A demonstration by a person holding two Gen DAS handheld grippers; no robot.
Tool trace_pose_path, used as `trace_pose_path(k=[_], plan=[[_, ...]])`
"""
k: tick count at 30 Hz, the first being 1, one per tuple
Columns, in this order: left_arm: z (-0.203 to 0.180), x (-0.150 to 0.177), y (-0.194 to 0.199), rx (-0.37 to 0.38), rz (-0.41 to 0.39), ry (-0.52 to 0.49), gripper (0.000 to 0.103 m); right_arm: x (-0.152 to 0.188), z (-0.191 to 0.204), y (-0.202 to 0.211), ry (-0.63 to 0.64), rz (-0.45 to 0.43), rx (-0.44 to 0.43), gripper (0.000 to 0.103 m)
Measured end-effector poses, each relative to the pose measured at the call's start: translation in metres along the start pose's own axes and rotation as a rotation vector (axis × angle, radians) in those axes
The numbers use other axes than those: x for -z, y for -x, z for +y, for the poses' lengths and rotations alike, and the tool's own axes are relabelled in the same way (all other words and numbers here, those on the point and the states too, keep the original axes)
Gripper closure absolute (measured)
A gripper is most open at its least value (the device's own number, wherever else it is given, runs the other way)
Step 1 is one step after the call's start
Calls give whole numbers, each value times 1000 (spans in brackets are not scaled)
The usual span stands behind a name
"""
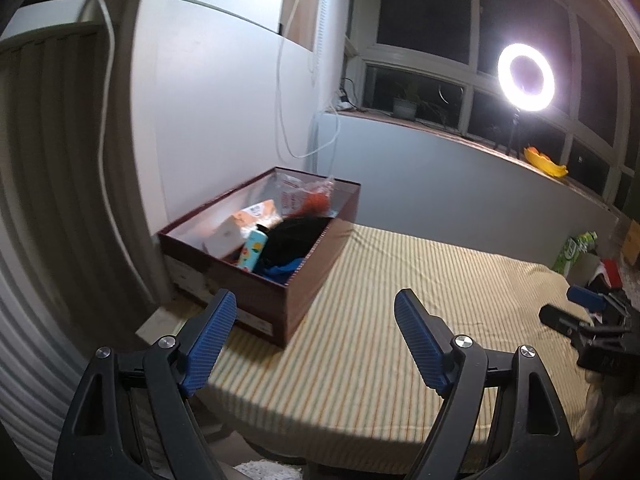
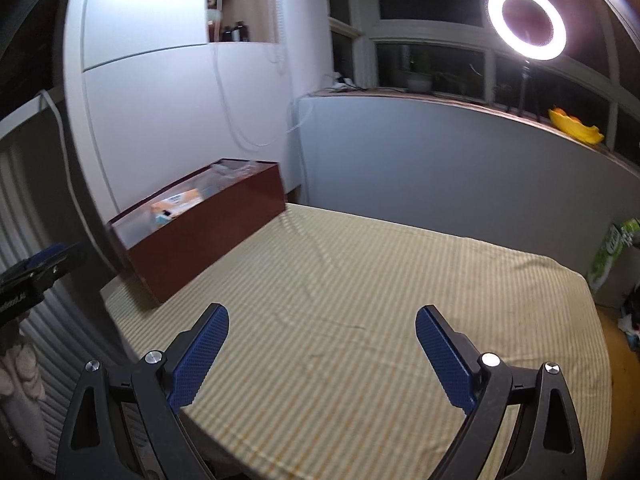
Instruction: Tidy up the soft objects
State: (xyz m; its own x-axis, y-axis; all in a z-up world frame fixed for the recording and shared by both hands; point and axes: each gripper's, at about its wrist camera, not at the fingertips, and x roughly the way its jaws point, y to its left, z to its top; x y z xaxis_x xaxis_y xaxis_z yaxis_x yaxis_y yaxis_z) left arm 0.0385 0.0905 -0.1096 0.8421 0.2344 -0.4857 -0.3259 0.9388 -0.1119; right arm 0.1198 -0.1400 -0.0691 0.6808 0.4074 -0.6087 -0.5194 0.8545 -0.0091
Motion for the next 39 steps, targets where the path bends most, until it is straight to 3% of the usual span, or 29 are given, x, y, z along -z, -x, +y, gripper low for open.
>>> trace_pose_path(k=[25, 39], plan=[[14, 7, 10, -69, 21, 35, 15, 2, 31, -9, 45, 12, -23, 10], [15, 8, 14, -63, -7, 29, 15, 2, 34, -11, 48, 19, -30, 10]])
